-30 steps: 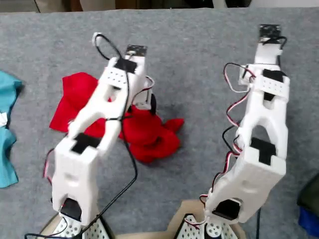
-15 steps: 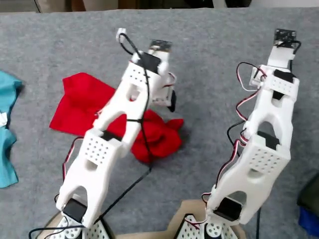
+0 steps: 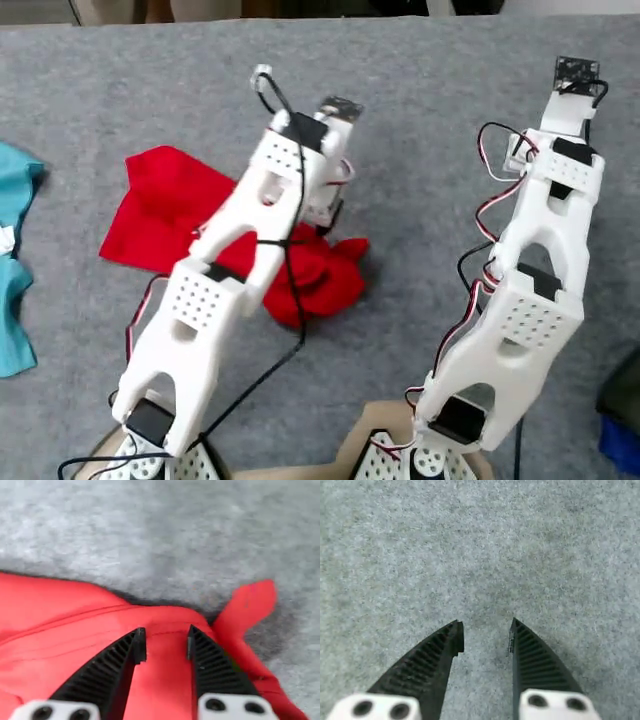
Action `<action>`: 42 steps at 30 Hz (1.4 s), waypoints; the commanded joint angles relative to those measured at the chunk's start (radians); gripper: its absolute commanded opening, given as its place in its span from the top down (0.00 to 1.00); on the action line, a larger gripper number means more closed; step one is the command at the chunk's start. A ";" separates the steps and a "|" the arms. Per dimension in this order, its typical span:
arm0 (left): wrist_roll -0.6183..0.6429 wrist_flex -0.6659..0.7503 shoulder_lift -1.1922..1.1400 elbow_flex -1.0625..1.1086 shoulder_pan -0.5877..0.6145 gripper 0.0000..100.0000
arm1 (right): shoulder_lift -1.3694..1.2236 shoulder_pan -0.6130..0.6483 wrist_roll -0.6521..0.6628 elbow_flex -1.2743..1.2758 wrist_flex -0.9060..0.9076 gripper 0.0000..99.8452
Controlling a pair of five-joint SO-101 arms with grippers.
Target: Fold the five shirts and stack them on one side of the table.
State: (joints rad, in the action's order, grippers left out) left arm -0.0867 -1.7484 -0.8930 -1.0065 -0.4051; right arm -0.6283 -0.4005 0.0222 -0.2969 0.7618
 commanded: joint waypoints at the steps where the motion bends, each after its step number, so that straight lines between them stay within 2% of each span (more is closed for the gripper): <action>1: -0.012 -0.011 0.010 0.002 0.025 0.86 | 0.007 -0.018 -0.008 -0.058 0.003 0.83; 14: -0.003 -0.011 0.097 0.038 -0.095 0.86 | 0.005 -0.016 -0.006 -0.056 0.003 0.83; 25: -0.012 -0.011 0.116 0.081 -0.118 0.86 | 0.005 -0.016 -0.006 -0.056 0.003 0.83; 30: -0.014 -0.011 0.051 0.129 -0.117 0.86 | 0.005 -0.016 -0.006 -0.056 0.005 0.83; 39: -0.014 -0.011 0.010 0.126 -0.041 0.86 | 0.005 -0.016 -0.006 -0.056 0.005 0.83; 42: -0.006 -0.009 0.010 0.095 -0.021 0.93 | 0.005 -0.016 -0.006 -0.056 0.005 0.83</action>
State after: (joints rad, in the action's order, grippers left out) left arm -0.0928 -1.7484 -0.8945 -0.8777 -0.4557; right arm -0.6283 -0.4005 0.0222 -0.2969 0.7618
